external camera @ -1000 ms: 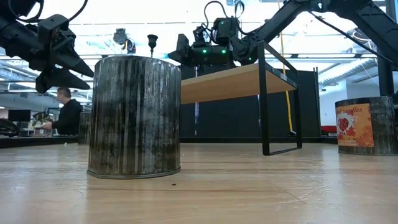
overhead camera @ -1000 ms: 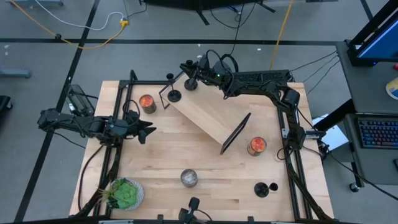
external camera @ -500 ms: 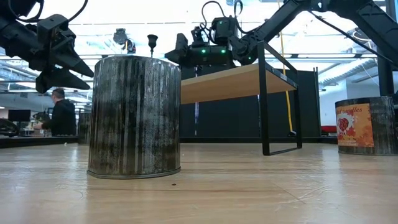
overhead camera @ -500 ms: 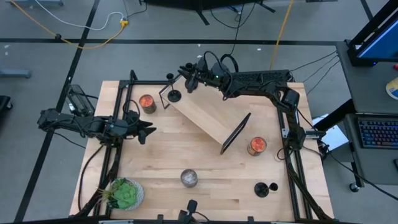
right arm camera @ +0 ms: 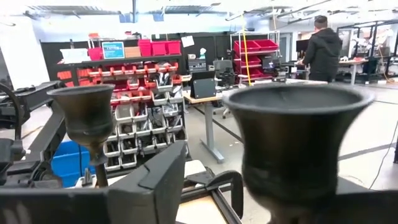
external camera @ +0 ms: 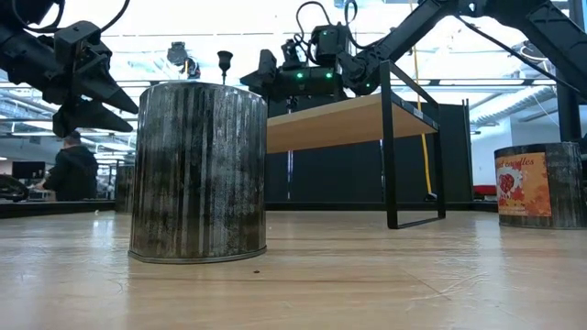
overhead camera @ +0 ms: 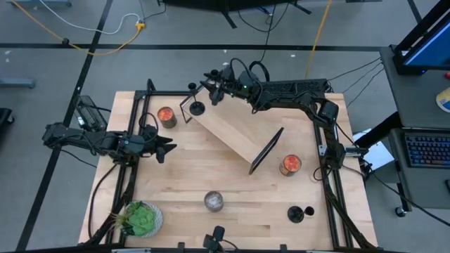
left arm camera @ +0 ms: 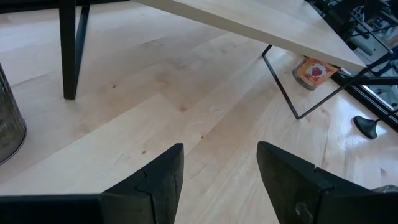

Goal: Pick & Place candle stick holders
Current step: Align the left black candle holder with the other black candle holder on the shelf, then put the black candle holder on the shelf

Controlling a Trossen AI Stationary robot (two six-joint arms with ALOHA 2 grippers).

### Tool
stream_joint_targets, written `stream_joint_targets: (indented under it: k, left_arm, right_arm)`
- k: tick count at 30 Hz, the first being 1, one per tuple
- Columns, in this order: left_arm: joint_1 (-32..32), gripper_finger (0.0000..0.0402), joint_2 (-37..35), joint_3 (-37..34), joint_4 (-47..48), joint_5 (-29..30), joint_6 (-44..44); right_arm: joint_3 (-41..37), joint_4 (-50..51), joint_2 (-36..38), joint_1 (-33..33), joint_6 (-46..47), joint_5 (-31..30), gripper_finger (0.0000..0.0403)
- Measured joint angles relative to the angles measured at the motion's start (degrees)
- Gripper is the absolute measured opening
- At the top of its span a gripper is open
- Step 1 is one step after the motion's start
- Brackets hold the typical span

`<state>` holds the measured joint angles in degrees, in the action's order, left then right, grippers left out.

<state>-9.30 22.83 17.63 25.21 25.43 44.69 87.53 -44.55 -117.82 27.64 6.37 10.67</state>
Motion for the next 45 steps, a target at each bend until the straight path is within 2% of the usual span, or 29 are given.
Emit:
stream_joint_targets:
  k: [11, 25, 39, 45]
  left_arm:
    - [0.0, 0.0209, 0.0, 0.0, -0.2, 0.0, -0.6]
    - [0.0, 0.0209, 0.0, 0.0, -0.2, 0.0, -0.7]
    - [0.0, 0.0209, 0.0, 0.0, -0.2, 0.0, -1.1]
    - [0.0, 0.0209, 0.0, 0.0, -0.2, 0.1, -0.8]
  right_arm:
    - [0.0, -4.4, 0.0, 0.0, 0.0, -0.3, 0.023]
    - [0.0, -7.8, 0.2, 0.3, 0.0, -1.8, 0.0233]
    - [0.0, -7.6, 5.4, 0.9, -1.2, -1.7, 0.0233]
    - [0.0, 2.8, 11.1, 1.5, -4.8, -1.8, 0.0221]
